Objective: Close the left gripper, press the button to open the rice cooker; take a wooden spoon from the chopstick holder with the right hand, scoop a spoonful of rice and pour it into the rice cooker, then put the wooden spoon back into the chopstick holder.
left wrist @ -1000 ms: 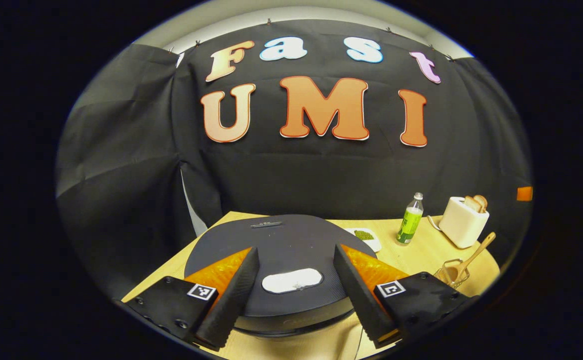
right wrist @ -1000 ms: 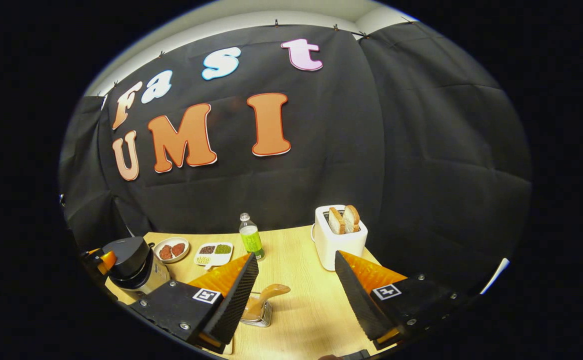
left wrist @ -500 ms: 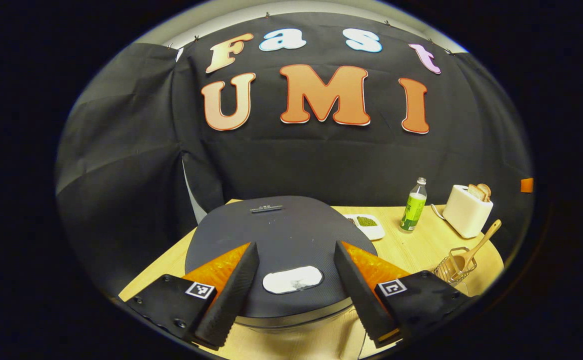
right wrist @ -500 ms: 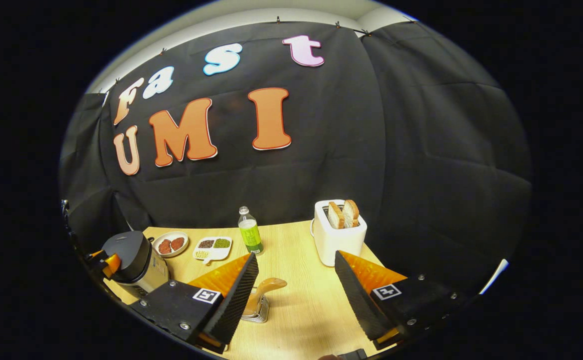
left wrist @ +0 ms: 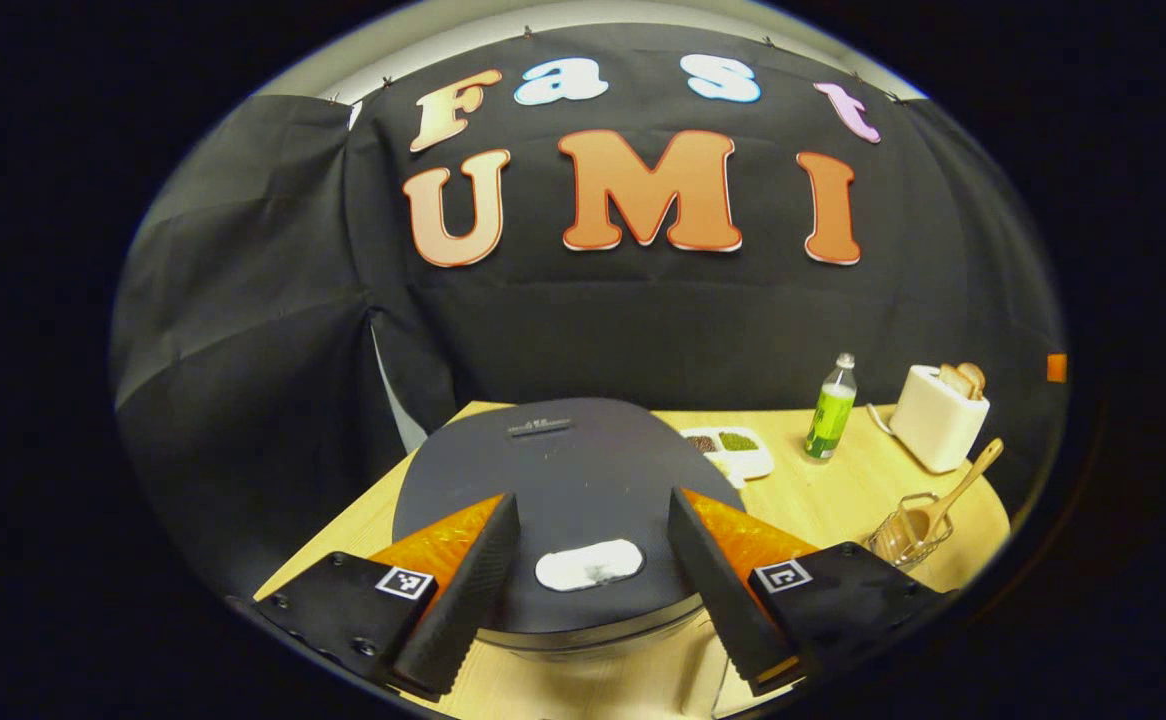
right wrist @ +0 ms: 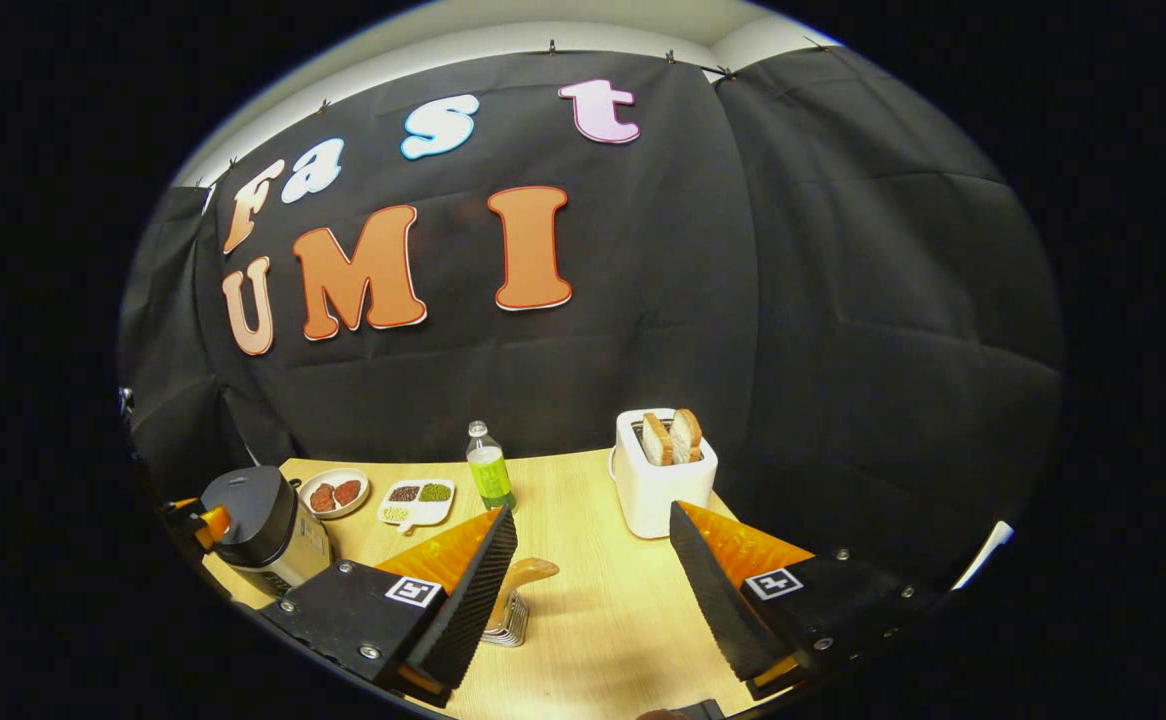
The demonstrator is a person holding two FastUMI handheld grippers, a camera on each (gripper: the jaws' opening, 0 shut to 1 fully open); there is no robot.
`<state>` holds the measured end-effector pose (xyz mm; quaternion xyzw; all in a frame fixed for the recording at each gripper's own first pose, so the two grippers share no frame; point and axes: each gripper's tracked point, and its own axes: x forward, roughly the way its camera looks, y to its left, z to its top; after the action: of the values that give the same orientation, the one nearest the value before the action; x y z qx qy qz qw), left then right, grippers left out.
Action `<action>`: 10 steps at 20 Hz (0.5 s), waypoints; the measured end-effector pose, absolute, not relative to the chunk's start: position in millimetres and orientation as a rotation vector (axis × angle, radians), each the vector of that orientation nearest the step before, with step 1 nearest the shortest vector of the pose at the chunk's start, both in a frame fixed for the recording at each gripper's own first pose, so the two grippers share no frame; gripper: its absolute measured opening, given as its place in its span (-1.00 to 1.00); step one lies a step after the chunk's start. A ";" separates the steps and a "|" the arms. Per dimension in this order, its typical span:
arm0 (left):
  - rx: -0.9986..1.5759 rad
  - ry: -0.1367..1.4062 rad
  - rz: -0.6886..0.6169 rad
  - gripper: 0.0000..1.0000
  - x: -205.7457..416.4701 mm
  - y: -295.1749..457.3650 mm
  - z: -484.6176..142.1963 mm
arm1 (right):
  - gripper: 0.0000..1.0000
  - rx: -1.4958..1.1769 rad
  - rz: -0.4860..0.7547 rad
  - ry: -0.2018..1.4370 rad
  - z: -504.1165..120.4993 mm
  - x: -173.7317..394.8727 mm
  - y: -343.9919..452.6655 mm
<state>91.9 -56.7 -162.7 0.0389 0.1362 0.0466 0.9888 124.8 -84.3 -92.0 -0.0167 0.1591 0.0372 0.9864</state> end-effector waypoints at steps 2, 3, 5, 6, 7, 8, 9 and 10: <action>0.077 0.232 0.088 0.99 92.2 -57.2 -128.6 | 0.89 -0.030 0.072 0.311 -83.8 123.5 -85.2; 0.081 0.214 0.091 0.99 93.1 -55.2 -110.7 | 0.89 -0.028 0.071 0.301 -77.2 124.0 -85.4; 0.050 0.181 0.077 1.00 91.6 -57.2 -72.2 | 0.89 -0.038 0.068 0.279 -64.4 124.8 -86.2; 0.028 0.166 0.066 1.00 88.8 -60.6 -52.8 | 0.89 -0.048 0.065 0.273 -58.2 124.5 -87.2; 0.018 0.146 0.063 0.99 85.1 -59.3 -32.1 | 0.89 -0.059 0.061 0.264 -51.5 124.5 -88.1; 0.016 0.117 0.064 0.93 82.2 -58.1 -10.0 | 0.89 -0.073 0.062 0.248 -42.3 124.1 -88.0; 0.024 0.089 0.072 0.87 78.0 -54.9 11.3 | 0.89 -0.088 0.065 0.230 -31.7 123.2 -87.4; 0.035 0.069 0.080 0.87 72.2 -52.2 28.9 | 0.89 -0.103 0.067 0.213 -21.8 122.4 -87.0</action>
<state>72.2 -52.2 28.9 0.0175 0.0346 0.0398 0.9985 122.4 -87.0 -21.8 -0.0513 0.1062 0.0332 0.9925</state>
